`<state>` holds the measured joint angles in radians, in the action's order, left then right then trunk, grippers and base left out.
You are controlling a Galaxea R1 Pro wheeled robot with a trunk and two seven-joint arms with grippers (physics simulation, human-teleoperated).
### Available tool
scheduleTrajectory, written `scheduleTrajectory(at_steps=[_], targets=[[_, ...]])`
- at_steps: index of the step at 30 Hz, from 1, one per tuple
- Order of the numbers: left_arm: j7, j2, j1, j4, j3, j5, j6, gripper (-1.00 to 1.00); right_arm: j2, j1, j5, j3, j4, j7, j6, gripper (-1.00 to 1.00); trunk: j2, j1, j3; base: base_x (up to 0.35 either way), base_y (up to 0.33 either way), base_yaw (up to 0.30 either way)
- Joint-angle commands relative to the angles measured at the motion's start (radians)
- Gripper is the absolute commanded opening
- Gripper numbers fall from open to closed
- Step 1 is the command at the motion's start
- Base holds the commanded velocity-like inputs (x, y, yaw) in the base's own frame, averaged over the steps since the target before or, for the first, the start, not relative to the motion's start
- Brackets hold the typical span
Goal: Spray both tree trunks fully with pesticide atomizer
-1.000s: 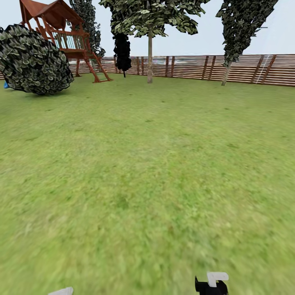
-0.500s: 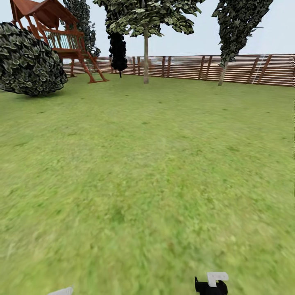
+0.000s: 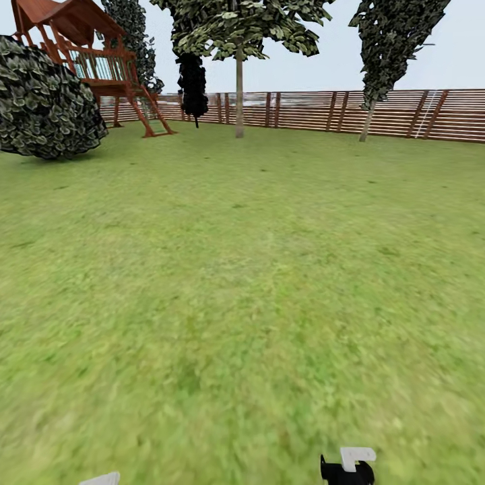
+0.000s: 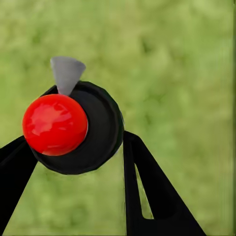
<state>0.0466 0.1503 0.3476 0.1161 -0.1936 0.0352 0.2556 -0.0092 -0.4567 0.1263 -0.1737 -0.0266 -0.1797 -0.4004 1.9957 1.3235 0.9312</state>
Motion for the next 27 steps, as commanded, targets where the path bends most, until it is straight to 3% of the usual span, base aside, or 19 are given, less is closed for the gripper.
scheduleTrajectory(at_steps=[1, 27], targets=[[0.001, 0.0, 0.001, -0.001, 0.0, 0.004, 0.004, -1.0, 0.0, 0.0, 0.01, -0.009, 0.001, -0.001, -0.003, 1.0, 0.0, 0.0, 0.001, 0.34, 0.0, 0.0], [0.001, 0.0, 0.001, -0.001, 0.0, 0.003, 0.004, -1.0, -0.008, 0.013, 0.007, -0.009, 0.001, 0.0, -0.003, 1.0, 0.0, 0.0, 0.001, 0.34, 0.0, 0.0]])
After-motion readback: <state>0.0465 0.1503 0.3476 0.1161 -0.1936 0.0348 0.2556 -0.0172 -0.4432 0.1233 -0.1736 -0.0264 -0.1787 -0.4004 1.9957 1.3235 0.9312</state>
